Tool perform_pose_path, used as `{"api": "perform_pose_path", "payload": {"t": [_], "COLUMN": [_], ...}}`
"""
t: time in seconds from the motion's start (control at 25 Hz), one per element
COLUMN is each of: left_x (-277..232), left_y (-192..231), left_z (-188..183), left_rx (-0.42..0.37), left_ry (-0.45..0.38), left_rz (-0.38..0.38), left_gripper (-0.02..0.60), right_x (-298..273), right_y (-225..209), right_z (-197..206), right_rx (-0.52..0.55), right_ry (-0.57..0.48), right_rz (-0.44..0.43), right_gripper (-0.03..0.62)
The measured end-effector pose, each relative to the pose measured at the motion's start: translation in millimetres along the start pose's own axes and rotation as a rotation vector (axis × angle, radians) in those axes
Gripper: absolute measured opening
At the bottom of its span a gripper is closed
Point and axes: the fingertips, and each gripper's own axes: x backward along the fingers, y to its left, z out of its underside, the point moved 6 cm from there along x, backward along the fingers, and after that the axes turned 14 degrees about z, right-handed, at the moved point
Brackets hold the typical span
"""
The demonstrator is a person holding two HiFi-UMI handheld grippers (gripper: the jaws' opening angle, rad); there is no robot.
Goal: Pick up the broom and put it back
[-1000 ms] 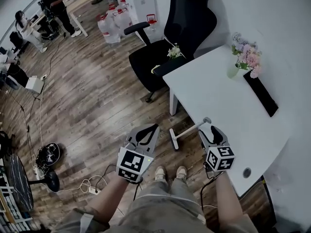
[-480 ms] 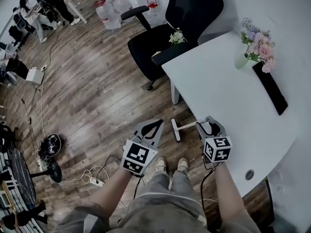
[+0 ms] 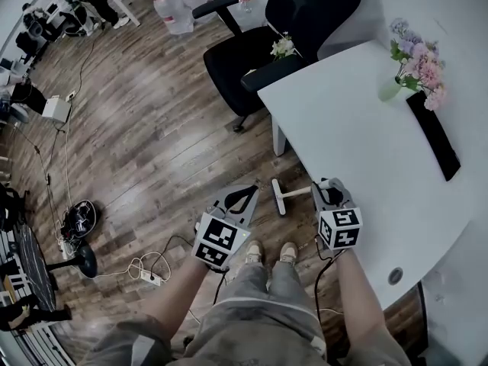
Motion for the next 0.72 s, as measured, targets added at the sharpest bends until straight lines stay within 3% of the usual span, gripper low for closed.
{"api": "perform_pose_path", "payload": {"t": [0.4,0.72], "left_x": [20,64], "left_y": [-1,-6], "left_z": [8,-6], "left_rx": [-0.003,-0.015], "left_ry": [-0.023,-0.059], "left_rz": [-0.027,-0.08], "left_gripper": [0.017,0.017], "right_x": [17,79], "right_y": [19,51], "right_z": [-3,-52], "right_rx": [0.082,0.212], "right_ry": [0.0,-0.082], "right_rz": [0.0,0.008], "right_gripper": [0.118,0.118]}}
